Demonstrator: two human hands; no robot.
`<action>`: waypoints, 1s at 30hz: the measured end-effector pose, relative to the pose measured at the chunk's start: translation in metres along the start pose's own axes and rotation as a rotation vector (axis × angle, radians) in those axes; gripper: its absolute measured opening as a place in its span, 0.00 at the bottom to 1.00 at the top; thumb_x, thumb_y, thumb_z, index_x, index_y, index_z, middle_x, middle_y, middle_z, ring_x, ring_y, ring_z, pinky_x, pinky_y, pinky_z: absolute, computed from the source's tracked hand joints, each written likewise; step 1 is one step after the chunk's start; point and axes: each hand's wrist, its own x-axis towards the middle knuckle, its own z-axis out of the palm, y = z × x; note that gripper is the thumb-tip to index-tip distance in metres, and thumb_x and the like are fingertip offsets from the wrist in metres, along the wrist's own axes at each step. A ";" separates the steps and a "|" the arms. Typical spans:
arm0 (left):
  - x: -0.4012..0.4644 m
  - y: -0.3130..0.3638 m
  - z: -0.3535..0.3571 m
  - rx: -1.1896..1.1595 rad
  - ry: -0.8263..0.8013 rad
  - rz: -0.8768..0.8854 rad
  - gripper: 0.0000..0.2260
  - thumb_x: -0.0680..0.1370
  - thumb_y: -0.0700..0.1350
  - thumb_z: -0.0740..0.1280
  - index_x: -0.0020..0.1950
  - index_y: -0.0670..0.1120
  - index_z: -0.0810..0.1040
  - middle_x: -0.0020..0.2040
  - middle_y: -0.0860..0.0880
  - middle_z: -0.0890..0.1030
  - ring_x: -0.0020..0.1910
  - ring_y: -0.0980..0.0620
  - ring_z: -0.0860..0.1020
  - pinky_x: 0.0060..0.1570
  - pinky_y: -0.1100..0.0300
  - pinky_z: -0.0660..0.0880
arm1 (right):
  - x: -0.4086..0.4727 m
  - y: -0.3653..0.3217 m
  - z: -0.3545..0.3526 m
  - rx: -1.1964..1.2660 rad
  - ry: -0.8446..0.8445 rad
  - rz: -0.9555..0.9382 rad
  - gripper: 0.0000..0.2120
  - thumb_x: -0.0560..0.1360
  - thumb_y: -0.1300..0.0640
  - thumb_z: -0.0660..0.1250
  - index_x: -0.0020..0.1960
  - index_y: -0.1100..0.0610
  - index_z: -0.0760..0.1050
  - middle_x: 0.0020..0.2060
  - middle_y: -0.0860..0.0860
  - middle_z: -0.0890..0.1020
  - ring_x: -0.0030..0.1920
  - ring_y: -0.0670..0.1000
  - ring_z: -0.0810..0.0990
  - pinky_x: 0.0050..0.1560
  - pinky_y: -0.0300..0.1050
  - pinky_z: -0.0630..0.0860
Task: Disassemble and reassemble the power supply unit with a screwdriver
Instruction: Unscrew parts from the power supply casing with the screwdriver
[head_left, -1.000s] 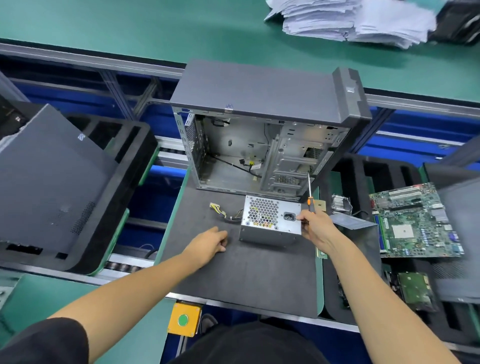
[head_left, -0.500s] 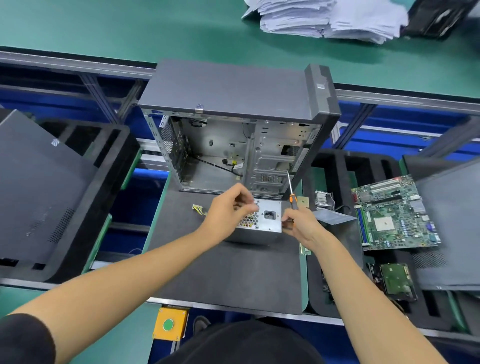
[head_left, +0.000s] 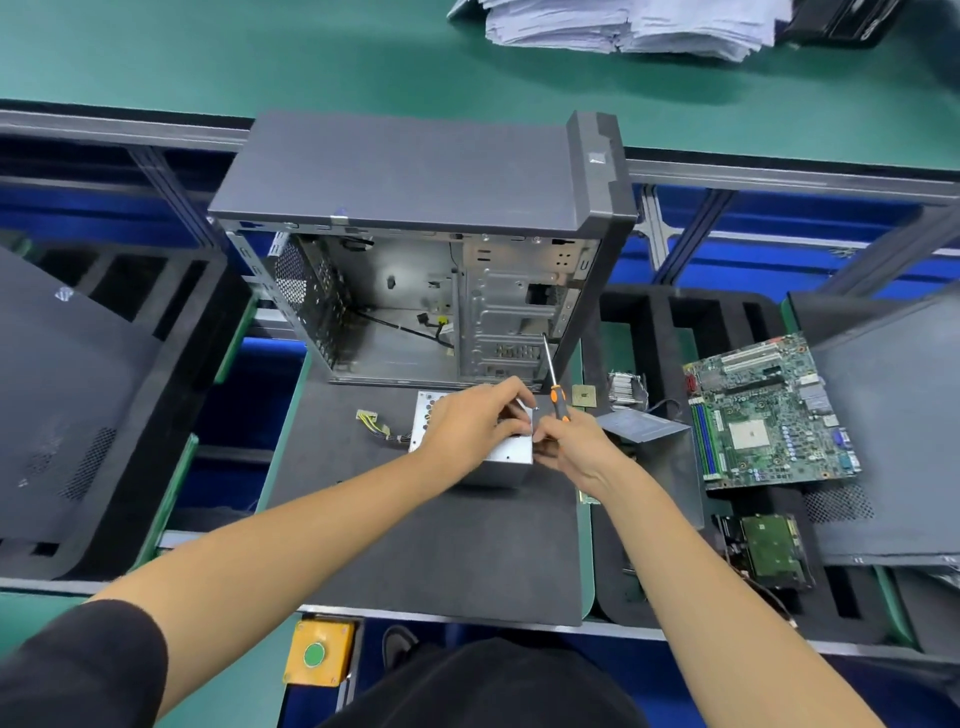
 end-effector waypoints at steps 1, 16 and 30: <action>0.002 0.000 0.002 0.042 0.011 0.009 0.11 0.76 0.55 0.72 0.54 0.61 0.72 0.44 0.66 0.83 0.48 0.64 0.78 0.44 0.57 0.76 | 0.001 0.000 0.000 0.002 -0.002 0.003 0.13 0.72 0.74 0.61 0.41 0.56 0.71 0.39 0.55 0.81 0.41 0.54 0.81 0.60 0.54 0.78; 0.016 -0.014 0.001 0.365 0.059 0.445 0.12 0.75 0.50 0.75 0.58 0.57 0.82 0.36 0.54 0.80 0.37 0.49 0.80 0.41 0.58 0.76 | 0.004 0.001 0.000 0.073 -0.031 0.047 0.13 0.73 0.74 0.60 0.42 0.56 0.71 0.43 0.53 0.84 0.43 0.53 0.82 0.58 0.53 0.77; 0.005 -0.014 0.000 0.129 0.105 0.323 0.17 0.76 0.50 0.75 0.64 0.58 0.83 0.43 0.58 0.84 0.41 0.52 0.80 0.38 0.60 0.78 | 0.001 -0.002 0.000 0.030 -0.028 0.049 0.12 0.76 0.72 0.59 0.40 0.57 0.70 0.46 0.56 0.81 0.47 0.55 0.81 0.58 0.52 0.78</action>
